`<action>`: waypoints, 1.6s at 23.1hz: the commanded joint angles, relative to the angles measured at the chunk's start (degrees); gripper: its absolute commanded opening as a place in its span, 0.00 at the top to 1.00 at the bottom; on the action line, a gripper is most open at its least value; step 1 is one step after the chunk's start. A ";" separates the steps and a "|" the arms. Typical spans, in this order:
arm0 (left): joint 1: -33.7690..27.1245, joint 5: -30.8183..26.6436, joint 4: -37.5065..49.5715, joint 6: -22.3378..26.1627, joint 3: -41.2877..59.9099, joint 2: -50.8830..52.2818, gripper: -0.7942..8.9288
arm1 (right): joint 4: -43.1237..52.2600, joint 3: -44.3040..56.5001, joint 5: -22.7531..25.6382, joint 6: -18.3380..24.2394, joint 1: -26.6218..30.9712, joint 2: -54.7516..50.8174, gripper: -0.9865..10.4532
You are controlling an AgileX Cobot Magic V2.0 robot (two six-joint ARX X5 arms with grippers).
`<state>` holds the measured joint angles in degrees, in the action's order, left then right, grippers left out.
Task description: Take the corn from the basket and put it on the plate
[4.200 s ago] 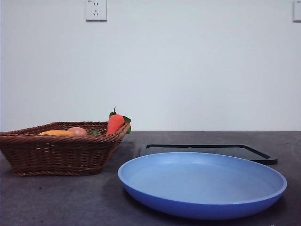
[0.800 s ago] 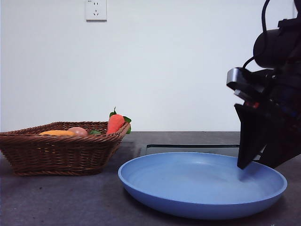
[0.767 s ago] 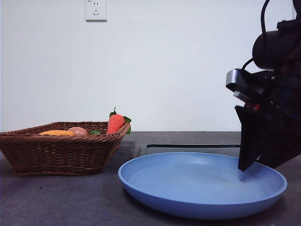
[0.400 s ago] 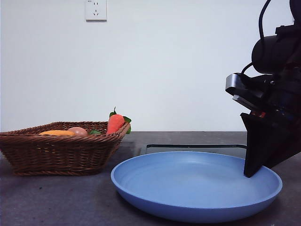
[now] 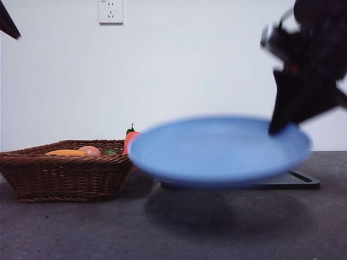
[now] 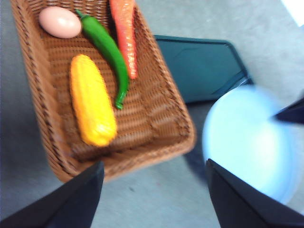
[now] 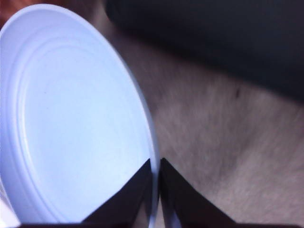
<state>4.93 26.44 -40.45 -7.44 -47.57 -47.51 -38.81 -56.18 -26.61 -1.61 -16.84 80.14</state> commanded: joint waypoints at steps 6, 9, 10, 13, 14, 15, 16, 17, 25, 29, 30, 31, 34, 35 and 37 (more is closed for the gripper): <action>7.82 -16.39 0.42 1.75 -10.84 -18.08 0.56 | -5.18 -9.81 1.66 -0.98 0.48 -6.67 0.91; 10.69 -21.66 -0.68 2.49 -16.61 -27.32 0.56 | -6.88 -11.67 1.64 -0.94 1.05 -8.39 0.91; 11.47 -22.53 -0.83 2.75 -18.29 -30.27 0.56 | -6.95 -11.67 1.64 -0.94 1.11 -8.92 0.91; 13.40 -25.11 -1.03 4.07 -22.23 -38.18 0.56 | -7.91 -11.67 1.62 -0.68 1.81 -9.53 0.91; 13.88 -26.18 -1.03 4.48 -23.19 -40.50 0.56 | -8.09 -11.67 1.60 -0.66 2.08 -9.55 0.91; 14.16 -27.19 -1.05 4.85 -23.98 -42.75 0.56 | -8.09 -11.67 1.62 -0.59 2.19 -9.55 0.91; 14.29 -27.91 -1.07 4.94 -24.41 -44.68 0.56 | -8.09 -11.67 1.60 -0.55 2.21 -9.55 0.91; 14.29 -28.17 -0.90 4.92 -24.59 -46.49 0.56 | -8.00 -11.67 1.60 -0.52 2.21 -9.55 0.91; 14.29 -28.96 1.16 4.90 -24.79 -53.72 0.56 | -7.91 -11.67 1.62 0.39 2.21 -9.53 0.91; 14.34 -28.89 0.13 4.81 -24.79 -55.21 0.62 | -7.56 -11.67 1.62 0.59 2.21 -9.53 0.91; 14.34 -28.89 -0.20 4.79 -24.79 -55.23 0.65 | -7.52 -11.67 1.62 0.66 2.21 -9.53 0.91; 14.34 -28.89 -0.31 4.02 -24.79 -55.23 0.69 | -7.52 -11.67 1.62 0.79 2.21 -9.53 0.91; 14.27 -28.89 -0.33 3.30 -24.81 -55.21 0.76 | -7.54 -11.67 1.57 0.81 2.80 -9.53 0.91; 14.14 -28.89 -0.55 3.28 -24.83 -55.10 0.76 | -7.56 -11.67 1.60 0.81 2.91 -9.53 0.91; 14.14 -28.89 -1.20 2.84 -25.07 -54.40 0.76 | -7.56 -11.67 1.60 0.79 2.91 -9.53 0.91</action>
<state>19.22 -1.89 -41.04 -4.08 -71.53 -101.30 -47.16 -66.74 -24.67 -1.28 -13.85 70.22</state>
